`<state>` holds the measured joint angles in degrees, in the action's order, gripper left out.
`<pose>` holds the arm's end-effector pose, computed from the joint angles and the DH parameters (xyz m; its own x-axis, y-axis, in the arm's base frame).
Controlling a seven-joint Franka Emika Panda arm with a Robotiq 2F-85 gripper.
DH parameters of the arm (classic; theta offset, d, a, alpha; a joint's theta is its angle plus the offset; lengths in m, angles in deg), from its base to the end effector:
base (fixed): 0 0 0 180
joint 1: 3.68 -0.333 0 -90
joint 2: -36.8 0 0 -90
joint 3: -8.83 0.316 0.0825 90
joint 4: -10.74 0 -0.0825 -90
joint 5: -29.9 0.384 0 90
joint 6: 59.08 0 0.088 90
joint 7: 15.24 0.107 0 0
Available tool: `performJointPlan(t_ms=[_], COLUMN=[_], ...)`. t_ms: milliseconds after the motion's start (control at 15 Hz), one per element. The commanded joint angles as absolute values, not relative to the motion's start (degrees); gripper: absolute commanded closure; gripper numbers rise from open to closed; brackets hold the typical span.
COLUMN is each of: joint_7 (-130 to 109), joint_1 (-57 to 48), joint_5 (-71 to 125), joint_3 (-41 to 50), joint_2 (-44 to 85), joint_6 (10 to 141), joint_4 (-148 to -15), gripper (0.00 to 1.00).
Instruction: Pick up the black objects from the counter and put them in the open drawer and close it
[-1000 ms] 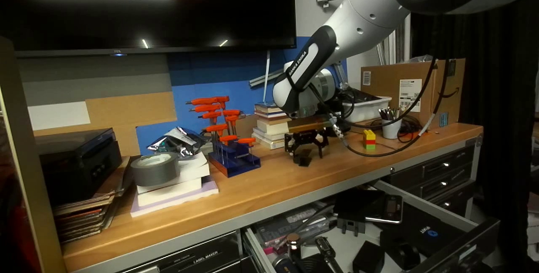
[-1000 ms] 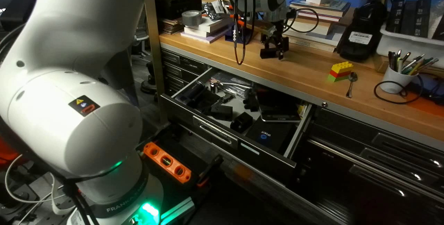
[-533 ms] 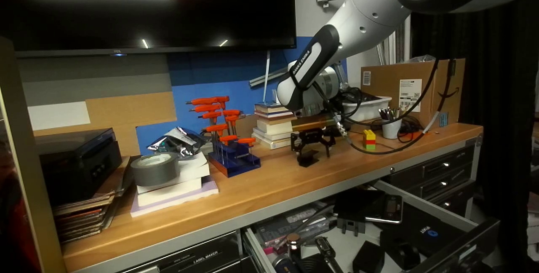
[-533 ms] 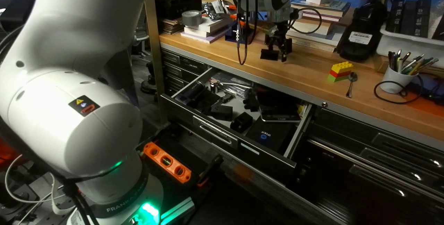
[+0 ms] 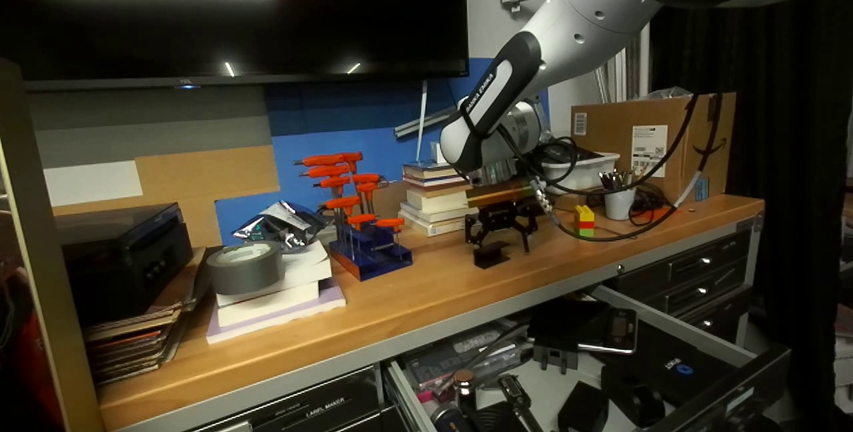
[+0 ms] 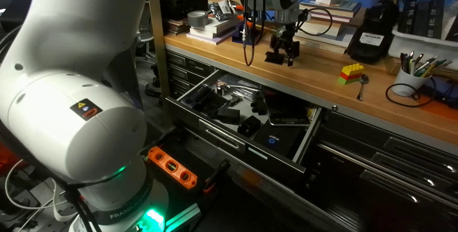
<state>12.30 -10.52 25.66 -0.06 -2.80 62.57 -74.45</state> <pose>0.7099 -0.0104 0.2659 0.9040 -0.4267 0.0259 -0.4249 -0.8900 0.1657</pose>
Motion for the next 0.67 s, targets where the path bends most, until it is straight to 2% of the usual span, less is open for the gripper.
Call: performJointPlan(t_ms=[0,600], joint_7=[8.42,24.43], joint_1=[-9.49,-14.15], joint_5=[26.57,17.19], joint_3=[2.57,-2.24], joint_2=[1.08,4.98], joint_6=[59.39,64.2], joint_4=[-79.23,-87.49], gripper=[0.0,0.0])
